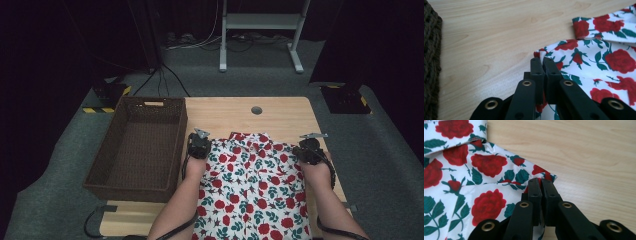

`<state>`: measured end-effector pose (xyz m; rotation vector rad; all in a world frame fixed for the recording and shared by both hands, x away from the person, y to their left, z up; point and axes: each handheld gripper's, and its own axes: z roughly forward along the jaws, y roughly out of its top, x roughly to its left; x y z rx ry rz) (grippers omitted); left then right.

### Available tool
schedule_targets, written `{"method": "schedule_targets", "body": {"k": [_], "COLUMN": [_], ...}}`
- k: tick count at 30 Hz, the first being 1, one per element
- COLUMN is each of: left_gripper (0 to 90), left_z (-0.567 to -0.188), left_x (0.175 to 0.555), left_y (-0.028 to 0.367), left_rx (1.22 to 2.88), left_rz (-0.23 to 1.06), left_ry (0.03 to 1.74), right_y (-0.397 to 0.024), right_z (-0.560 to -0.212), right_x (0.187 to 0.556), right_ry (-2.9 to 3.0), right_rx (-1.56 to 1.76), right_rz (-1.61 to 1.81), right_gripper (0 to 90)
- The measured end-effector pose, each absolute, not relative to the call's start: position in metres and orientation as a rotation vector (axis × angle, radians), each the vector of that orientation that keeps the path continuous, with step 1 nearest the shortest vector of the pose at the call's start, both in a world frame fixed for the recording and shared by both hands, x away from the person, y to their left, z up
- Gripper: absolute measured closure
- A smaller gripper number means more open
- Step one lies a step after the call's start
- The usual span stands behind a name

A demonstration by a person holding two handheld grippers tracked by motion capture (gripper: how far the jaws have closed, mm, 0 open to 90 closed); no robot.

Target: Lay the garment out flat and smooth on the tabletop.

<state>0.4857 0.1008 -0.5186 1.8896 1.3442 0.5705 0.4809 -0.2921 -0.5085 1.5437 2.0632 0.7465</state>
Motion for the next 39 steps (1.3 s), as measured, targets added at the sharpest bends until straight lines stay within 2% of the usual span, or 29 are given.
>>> {"method": "schedule_targets", "body": {"k": [5, 12, 18, 28, 35, 39], "left_gripper": [87.2, 87.2, 87.1, 87.1, 87.0, 86.9], "left_z": [-0.499, -0.453, -0.434, -0.447, -0.478, -0.492], "left_x": [0.498, 0.517, 0.514, 0.469, 0.426, 0.403], "left_y": [0.096, 0.082, 0.084, 0.092, 0.099, 0.098], "left_rx": [1.820, 1.756, 1.697, 1.708, 1.693, 1.761], "left_rz": [0.576, 0.623, 0.606, 0.595, 0.517, 0.535], "left_ry": [1.319, 1.227, 1.194, 1.133, 1.135, 1.077], "right_y": [-0.295, -0.296, -0.296, -0.291, -0.291, -0.290], "right_z": [-0.490, -0.446, -0.420, -0.429, -0.446, -0.464], "right_x": [0.488, 0.499, 0.491, 0.445, 0.403, 0.381], "right_ry": [2.006, 1.907, 1.811, 1.798, 1.830, 1.878], "right_rx": [1.510, 1.433, 1.403, 1.378, 1.377, 1.371], "right_rz": [0.764, 0.802, 0.866, 0.906, 0.956, 0.937], "right_gripper": [87.0, 87.1, 87.1, 87.1, 86.9, 86.9]}}
